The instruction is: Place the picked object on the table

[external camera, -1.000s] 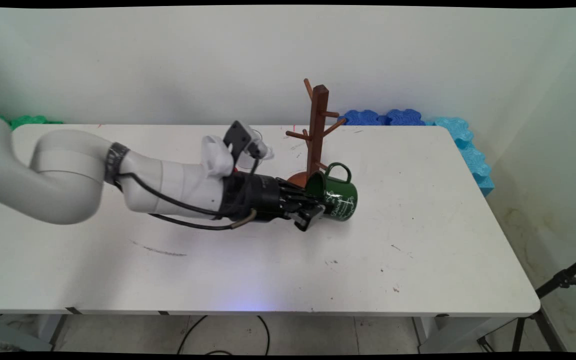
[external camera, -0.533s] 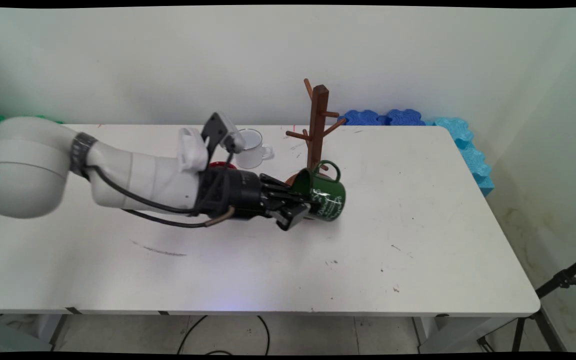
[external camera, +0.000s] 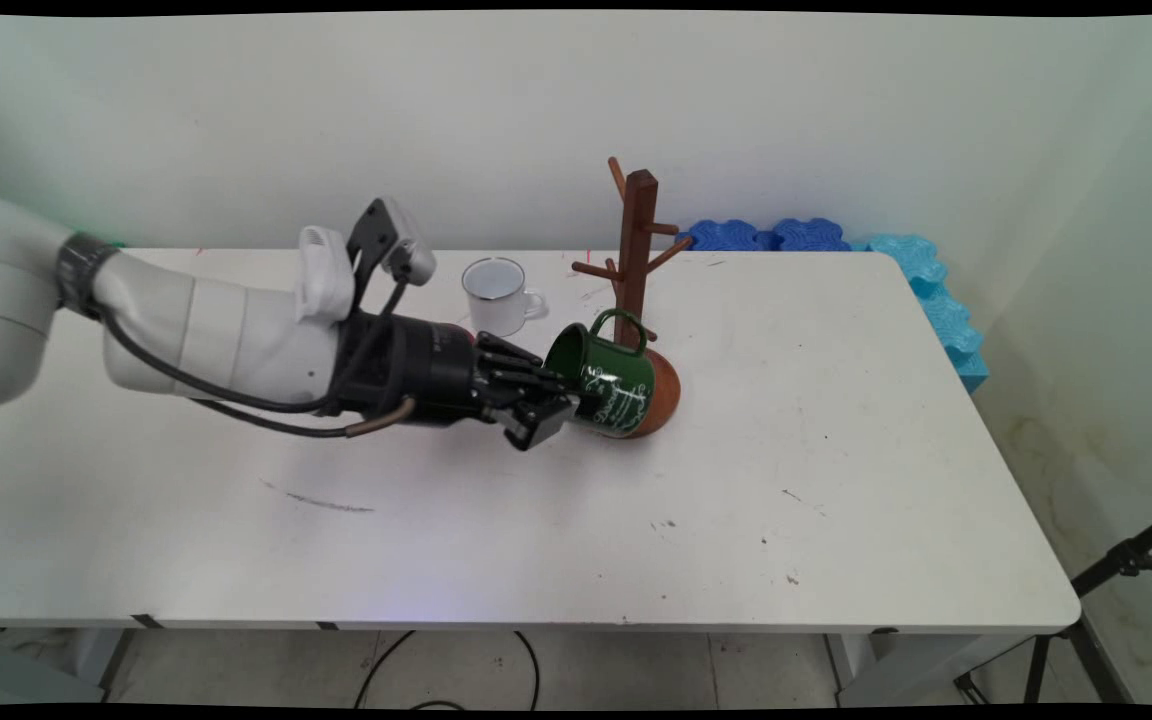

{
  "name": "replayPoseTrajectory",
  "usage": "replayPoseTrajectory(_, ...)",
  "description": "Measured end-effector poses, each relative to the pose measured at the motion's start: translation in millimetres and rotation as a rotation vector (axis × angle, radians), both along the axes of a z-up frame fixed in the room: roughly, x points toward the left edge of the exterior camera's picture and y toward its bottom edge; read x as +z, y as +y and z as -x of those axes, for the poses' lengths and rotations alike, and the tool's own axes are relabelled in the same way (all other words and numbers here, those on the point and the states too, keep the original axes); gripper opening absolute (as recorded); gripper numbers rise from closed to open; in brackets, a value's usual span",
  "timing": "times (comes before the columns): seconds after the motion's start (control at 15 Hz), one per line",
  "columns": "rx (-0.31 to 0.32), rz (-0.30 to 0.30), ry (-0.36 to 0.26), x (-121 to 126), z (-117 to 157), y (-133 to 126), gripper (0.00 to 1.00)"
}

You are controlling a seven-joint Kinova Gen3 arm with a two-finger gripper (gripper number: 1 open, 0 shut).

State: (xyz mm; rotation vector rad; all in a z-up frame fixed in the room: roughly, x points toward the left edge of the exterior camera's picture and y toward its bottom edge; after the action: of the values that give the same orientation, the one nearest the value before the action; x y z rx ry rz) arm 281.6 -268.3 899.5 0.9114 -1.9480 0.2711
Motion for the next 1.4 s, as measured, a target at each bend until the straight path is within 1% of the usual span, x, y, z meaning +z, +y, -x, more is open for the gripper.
replayPoseTrajectory(0.33, -0.090, -0.002, -0.060, 21, -14, 9, 0.00)
replayPoseTrajectory(0.67, -0.172, 0.015, -0.142, 59, -39, 11, 0.00)
replayPoseTrajectory(0.87, -0.207, 0.016, -0.217, 80, -59, 5, 0.00)
replayPoseTrajectory(0.93, -0.210, 0.012, -0.235, 83, -63, 4, 0.00)
replayPoseTrajectory(1.13, -0.226, -0.007, -0.325, 97, -78, -6, 0.00)
replayPoseTrajectory(1.27, -0.236, -0.020, -0.376, 101, -82, -12, 0.00)
replayPoseTrajectory(1.4, -0.248, -0.039, -0.442, 104, -86, -19, 0.00)
